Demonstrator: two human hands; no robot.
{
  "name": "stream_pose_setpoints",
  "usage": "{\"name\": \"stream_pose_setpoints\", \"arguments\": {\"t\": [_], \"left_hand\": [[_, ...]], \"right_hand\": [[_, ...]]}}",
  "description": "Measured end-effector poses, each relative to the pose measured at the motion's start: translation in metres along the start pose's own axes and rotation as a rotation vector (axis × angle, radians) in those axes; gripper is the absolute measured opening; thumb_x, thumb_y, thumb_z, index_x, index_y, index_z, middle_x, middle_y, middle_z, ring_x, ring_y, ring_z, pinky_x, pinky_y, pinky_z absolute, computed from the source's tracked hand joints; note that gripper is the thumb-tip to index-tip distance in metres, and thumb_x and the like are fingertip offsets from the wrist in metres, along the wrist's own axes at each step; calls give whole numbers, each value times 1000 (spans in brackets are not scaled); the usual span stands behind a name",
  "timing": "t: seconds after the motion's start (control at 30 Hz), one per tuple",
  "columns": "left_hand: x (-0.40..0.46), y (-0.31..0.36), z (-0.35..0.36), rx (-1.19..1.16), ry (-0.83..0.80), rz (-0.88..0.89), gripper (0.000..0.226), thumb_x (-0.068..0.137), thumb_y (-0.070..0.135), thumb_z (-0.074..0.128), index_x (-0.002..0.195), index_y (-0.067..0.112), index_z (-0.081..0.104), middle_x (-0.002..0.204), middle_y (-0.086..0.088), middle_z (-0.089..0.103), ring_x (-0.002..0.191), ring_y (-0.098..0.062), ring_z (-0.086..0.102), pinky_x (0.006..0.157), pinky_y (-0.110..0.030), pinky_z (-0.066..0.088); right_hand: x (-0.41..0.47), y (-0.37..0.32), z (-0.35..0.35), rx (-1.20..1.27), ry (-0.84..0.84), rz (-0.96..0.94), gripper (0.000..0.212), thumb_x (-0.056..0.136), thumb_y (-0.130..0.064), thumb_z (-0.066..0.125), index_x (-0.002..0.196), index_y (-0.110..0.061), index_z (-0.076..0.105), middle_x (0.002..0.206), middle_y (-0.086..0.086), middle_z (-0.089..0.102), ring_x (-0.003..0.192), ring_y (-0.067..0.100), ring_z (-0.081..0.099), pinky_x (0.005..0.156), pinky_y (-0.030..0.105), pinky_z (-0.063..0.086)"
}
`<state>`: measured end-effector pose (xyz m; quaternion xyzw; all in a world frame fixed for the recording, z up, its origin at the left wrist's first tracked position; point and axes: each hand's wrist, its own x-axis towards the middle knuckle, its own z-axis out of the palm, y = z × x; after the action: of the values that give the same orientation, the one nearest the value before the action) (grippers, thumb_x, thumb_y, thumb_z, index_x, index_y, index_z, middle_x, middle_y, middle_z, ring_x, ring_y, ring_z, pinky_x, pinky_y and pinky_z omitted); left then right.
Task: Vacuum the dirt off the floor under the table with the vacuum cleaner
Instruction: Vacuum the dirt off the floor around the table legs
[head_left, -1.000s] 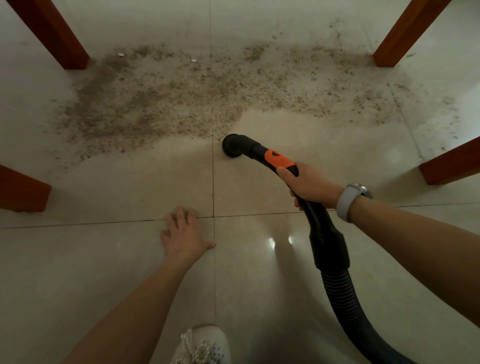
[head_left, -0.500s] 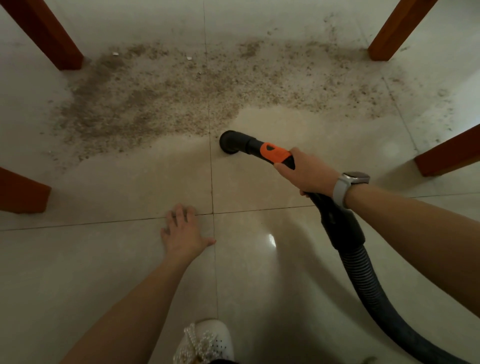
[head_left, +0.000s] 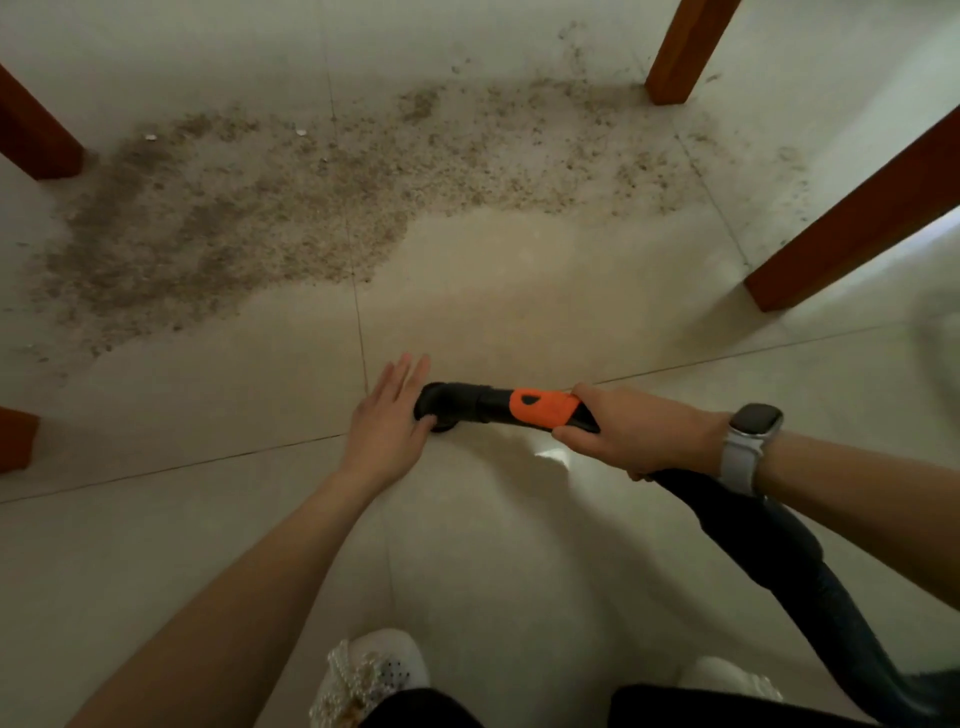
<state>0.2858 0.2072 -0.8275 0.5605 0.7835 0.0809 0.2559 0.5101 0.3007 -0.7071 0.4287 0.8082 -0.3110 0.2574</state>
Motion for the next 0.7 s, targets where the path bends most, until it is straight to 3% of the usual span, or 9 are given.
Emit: {"name": "stream_pose_setpoints", "arguments": {"t": [0.1,0.2,0.43,0.53,0.7], "left_hand": [[-3,19,12,9,-138,56,64,99,27,43,152,24,7,160,2,11,147,-18,6,116,-45,19],[-15,30,27,-63,-171,70,67,98,31,44,152,23,4,157,-2,22,144,-21,21,113,-45,24],[-20,37,31,-43,-208,100,73,98,35,43,151,24,-6,160,3,8,147,-18,5,117,-44,18],[-16,41,28,-78,-143,111,68,99,34,43,152,21,3,160,2,11,147,-18,10,116,-39,20],[-7,41,24,-127,-81,108,57,100,35,40,151,22,19,158,1,21,146,-18,16,116,-40,22]], "right_hand": [[-14,4,-2,-19,-37,27,27,95,-46,43,101,-20,40,72,-2,53,41,10,52,35,15,38],[-24,10,-5,-96,-34,45,28,95,-47,42,98,-20,38,70,-2,53,40,10,52,38,18,40],[-33,18,-13,-150,42,62,29,97,-44,41,101,-16,38,68,-4,48,36,6,46,27,10,30],[-31,18,-3,-110,76,37,28,96,-45,42,102,-17,40,69,-5,50,41,7,48,37,16,36],[-28,15,23,-78,139,32,37,96,-47,42,112,-14,44,75,-3,47,64,17,48,52,27,31]]}}
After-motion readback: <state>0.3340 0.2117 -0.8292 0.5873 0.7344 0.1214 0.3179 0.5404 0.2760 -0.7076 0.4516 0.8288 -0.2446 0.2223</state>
